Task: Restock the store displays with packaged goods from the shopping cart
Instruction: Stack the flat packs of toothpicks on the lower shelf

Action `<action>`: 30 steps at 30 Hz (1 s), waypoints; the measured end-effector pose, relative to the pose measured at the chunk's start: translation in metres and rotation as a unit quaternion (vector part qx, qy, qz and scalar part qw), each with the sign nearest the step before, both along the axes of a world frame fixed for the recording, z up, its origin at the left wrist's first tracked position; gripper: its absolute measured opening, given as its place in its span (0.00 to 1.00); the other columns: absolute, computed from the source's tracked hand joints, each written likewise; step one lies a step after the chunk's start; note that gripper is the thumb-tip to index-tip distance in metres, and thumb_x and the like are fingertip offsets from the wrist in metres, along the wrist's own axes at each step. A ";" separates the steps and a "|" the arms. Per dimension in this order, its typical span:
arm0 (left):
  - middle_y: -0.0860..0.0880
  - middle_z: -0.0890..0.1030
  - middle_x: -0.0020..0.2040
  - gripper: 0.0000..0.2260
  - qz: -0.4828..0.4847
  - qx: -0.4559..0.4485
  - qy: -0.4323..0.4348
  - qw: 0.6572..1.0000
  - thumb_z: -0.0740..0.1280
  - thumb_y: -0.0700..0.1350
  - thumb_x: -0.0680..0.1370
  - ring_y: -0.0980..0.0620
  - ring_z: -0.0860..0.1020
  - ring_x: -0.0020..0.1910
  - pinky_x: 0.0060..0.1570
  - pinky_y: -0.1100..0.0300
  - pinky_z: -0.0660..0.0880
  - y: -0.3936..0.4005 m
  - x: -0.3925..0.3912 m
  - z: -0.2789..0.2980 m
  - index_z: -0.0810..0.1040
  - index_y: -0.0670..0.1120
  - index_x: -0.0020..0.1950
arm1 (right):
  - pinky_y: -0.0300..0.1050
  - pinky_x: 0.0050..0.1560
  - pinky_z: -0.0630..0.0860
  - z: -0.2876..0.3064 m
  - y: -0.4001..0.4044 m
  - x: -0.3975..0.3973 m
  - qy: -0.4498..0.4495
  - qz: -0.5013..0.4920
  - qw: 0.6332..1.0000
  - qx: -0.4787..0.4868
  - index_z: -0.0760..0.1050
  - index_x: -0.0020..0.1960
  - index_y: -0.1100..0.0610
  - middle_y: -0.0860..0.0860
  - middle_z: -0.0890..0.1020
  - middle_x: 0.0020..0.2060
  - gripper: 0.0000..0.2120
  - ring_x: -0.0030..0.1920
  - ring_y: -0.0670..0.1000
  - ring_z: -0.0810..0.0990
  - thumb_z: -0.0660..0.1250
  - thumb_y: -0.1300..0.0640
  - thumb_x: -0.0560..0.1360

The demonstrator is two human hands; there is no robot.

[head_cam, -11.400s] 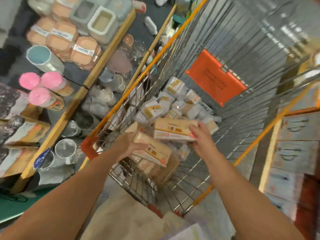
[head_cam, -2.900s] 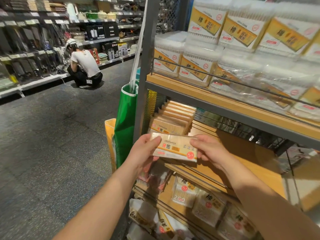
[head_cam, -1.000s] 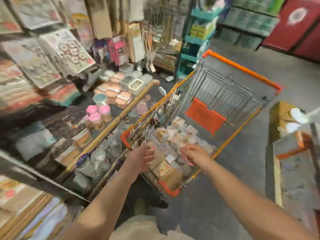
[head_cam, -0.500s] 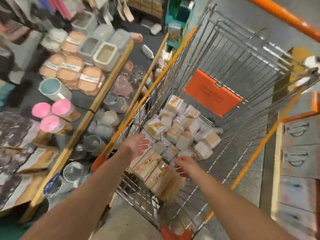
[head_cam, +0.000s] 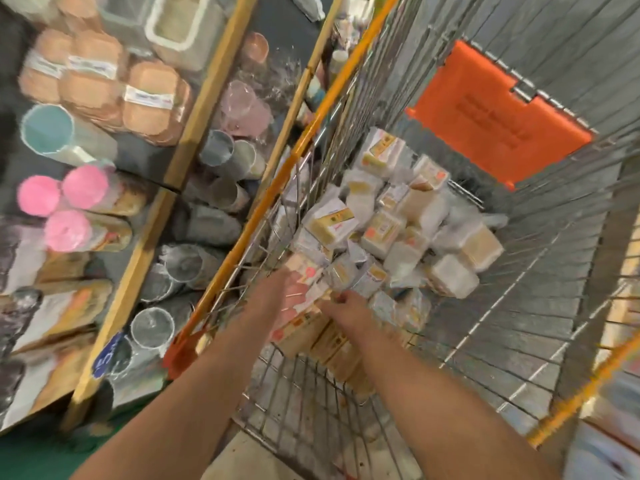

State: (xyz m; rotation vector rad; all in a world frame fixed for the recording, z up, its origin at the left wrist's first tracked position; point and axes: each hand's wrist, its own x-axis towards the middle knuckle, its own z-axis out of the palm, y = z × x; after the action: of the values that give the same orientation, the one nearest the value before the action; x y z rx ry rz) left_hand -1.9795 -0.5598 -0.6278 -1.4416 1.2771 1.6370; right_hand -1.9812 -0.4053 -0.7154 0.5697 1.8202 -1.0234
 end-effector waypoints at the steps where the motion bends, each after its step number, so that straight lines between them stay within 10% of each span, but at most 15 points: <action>1: 0.47 0.82 0.53 0.14 -0.005 -0.007 -0.003 1.000 0.56 0.49 0.84 0.48 0.79 0.52 0.61 0.51 0.71 0.001 0.000 -0.001 0.76 0.44 0.63 | 0.48 0.52 0.76 -0.002 -0.001 0.004 -0.006 -0.002 1.000 -0.010 0.76 0.51 0.59 0.49 0.79 0.43 0.19 0.50 0.53 0.80 0.78 0.52 0.67; 7: 0.43 0.80 0.57 0.05 -0.121 -0.055 0.027 0.991 0.61 0.47 0.80 0.46 0.77 0.55 0.63 0.47 0.71 0.007 -0.002 0.004 0.76 0.48 0.51 | 0.44 0.49 0.76 -0.003 -0.001 0.012 -0.038 -0.094 0.993 -0.065 0.76 0.57 0.61 0.53 0.79 0.47 0.18 0.47 0.52 0.79 0.77 0.61 0.70; 13: 0.39 0.80 0.53 0.27 -0.184 -0.070 0.048 0.979 0.73 0.65 0.68 0.38 0.79 0.54 0.60 0.42 0.74 -0.001 0.011 -0.032 0.77 0.46 0.55 | 0.50 0.43 0.77 0.015 0.013 -0.005 -0.034 -0.114 0.981 -0.154 0.81 0.50 0.60 0.61 0.80 0.41 0.07 0.40 0.58 0.78 0.68 0.57 0.79; 19: 0.52 0.84 0.54 0.09 -0.278 0.026 0.114 0.953 0.68 0.50 0.79 0.51 0.84 0.51 0.52 0.51 0.81 0.024 0.004 0.005 0.78 0.56 0.59 | 0.45 0.32 0.73 0.046 0.049 -0.038 -0.035 -0.160 0.973 -0.161 0.78 0.53 0.65 0.61 0.81 0.38 0.15 0.33 0.56 0.77 0.64 0.52 0.81; 24: 0.50 0.85 0.54 0.14 -0.271 0.022 0.135 0.953 0.67 0.47 0.80 0.50 0.84 0.51 0.55 0.45 0.80 0.034 0.003 -0.002 0.77 0.48 0.66 | 0.45 0.44 0.73 0.046 0.088 -0.049 -0.037 -0.208 0.978 -0.007 0.78 0.48 0.56 0.54 0.81 0.42 0.22 0.40 0.52 0.77 0.56 0.40 0.81; 30: 0.47 0.86 0.53 0.16 -0.183 0.016 0.108 0.977 0.67 0.45 0.80 0.40 0.83 0.51 0.56 0.38 0.76 0.020 0.009 -0.022 0.75 0.44 0.67 | 0.55 0.68 0.69 0.019 0.102 -0.015 -0.151 -0.058 0.983 0.088 0.66 0.75 0.55 0.58 0.69 0.72 0.29 0.70 0.61 0.70 0.57 0.39 0.81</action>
State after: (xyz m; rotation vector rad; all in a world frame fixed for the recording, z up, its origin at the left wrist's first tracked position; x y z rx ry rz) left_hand -1.9707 -0.5395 -0.6493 -0.9568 1.5245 1.5794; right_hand -1.9960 -0.3035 -0.6961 0.8976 1.6293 -0.8049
